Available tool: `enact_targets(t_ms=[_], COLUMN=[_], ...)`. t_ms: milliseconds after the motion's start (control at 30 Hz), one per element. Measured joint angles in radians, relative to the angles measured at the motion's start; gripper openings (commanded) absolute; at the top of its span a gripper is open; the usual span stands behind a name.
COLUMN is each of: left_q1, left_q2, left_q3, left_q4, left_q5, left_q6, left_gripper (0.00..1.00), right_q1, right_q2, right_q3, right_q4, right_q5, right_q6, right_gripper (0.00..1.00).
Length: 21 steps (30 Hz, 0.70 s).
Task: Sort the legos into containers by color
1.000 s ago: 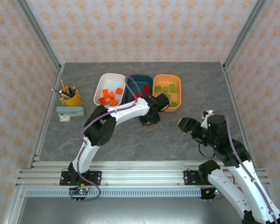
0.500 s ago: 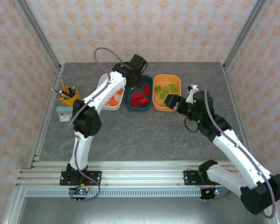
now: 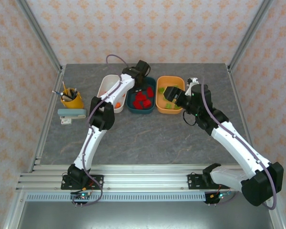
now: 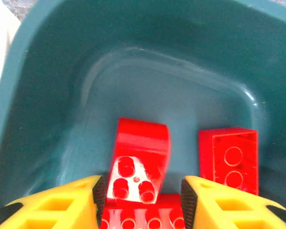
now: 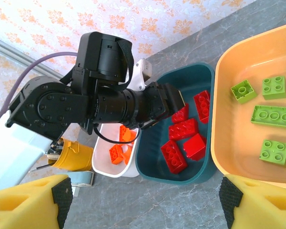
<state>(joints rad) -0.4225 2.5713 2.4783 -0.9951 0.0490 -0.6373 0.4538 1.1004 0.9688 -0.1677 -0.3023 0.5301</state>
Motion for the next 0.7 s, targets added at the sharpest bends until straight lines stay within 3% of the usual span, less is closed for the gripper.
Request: enact_targets(t_ms=[267,300,367,433,600,700], left_q1=[0.004,0.004,0.004,0.003,0.002,-0.011], left_q2=[-0.032,-0.056,-0.135,-0.285,-0.806,-1.075], left_q3=[0.011,0.007,-0.032,-0.150,-0.585,-0.772], left_q4=[-0.005,-0.010,-0.010,0.012,0.182,0.243], left_q5=[0.021,0.021,0.019,0.022,0.069,0.075], left_q6=[-0.016,-0.019,-0.022,-0.019,-0.020,-0.016], left_gripper=[0.69,0.75,0.99,1.00,1.00,1.00], right_q1=[0.000,0.000,0.000,0.002,-0.001,-0.003], right_q2=[-0.034,-0.035,-0.035,-0.034,-0.018,-0.035], right_q3=[0.005,0.016,0.055,0.124,0.292,0.304], right_q4=[-0.050,-0.075,-0.140,-0.239,-0.459,-0.536], right_q5=[0.015,0.021,0.042,0.090,0.186,0.201], right_q6=[-0.005,-0.014,-0.034,-0.053,-0.079,-0.098], right_gripper=[0.85,0.86,0.90,1.00,0.99,0.99])
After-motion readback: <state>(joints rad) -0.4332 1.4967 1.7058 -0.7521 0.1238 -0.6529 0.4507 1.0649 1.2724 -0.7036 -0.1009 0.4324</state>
